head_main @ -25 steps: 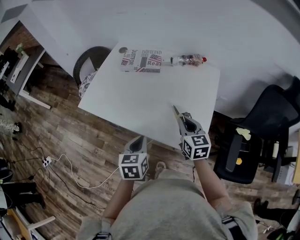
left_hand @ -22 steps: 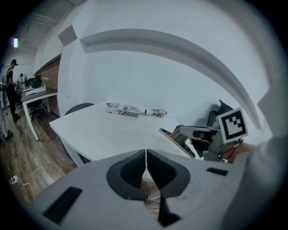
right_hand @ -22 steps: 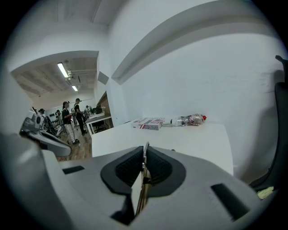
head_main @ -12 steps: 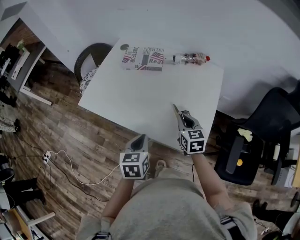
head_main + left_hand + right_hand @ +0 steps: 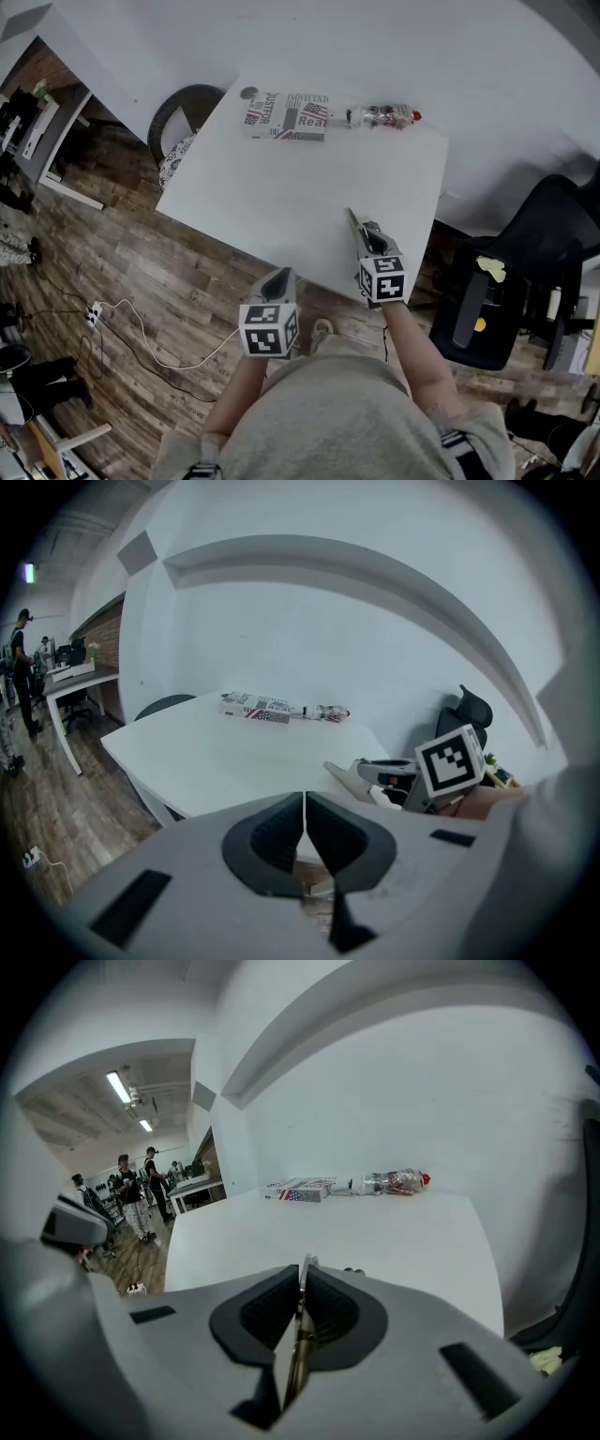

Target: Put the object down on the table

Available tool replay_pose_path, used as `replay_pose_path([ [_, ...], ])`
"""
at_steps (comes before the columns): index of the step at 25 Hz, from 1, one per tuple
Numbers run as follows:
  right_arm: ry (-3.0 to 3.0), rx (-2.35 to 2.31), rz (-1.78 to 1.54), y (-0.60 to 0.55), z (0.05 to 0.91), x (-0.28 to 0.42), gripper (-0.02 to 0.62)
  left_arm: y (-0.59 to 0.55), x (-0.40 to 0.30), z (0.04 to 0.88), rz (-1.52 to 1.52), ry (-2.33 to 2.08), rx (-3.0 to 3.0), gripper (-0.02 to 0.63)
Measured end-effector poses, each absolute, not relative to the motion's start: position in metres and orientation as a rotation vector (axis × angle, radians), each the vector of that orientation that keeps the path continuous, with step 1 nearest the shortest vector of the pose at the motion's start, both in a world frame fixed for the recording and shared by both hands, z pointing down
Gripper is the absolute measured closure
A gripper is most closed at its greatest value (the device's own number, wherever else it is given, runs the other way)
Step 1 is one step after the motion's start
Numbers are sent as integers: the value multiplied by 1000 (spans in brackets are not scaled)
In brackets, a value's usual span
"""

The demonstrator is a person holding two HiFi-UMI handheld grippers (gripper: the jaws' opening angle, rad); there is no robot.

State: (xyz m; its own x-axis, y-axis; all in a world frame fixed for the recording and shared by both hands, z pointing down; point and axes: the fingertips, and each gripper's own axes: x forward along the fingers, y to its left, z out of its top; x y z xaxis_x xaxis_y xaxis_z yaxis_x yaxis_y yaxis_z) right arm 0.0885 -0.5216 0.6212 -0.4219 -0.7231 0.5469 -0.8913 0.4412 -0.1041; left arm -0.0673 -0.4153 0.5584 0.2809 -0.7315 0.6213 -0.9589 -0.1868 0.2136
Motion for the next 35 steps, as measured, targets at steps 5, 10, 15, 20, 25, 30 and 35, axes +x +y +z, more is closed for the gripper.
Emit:
replay_pose_path([
  [5,-2267,1367,547,-523,625,93,568,-417,-68,558,515,-1514,1987,595],
  [10,-2248,1371,550,-527,629,100,553,-417,-67,558,526,-1509,1987,595],
  [15,-2226,1376,555,-530,634,108,528,-415,-63,559,542,-1500,1996,595],
  [20,-2213,1382,567,-532,638,113,513,-414,-61,558,548,-1495,2002,595],
  [25,-2201,1387,573,-533,641,117,500,-412,-60,558,550,-1495,2005,595],
  [30,-2187,1402,549,-538,643,118,491,-410,-61,559,553,-1499,2001,595],
  [35,-2168,1421,562,-541,644,120,485,-408,-62,558,554,-1496,2001,595],
])
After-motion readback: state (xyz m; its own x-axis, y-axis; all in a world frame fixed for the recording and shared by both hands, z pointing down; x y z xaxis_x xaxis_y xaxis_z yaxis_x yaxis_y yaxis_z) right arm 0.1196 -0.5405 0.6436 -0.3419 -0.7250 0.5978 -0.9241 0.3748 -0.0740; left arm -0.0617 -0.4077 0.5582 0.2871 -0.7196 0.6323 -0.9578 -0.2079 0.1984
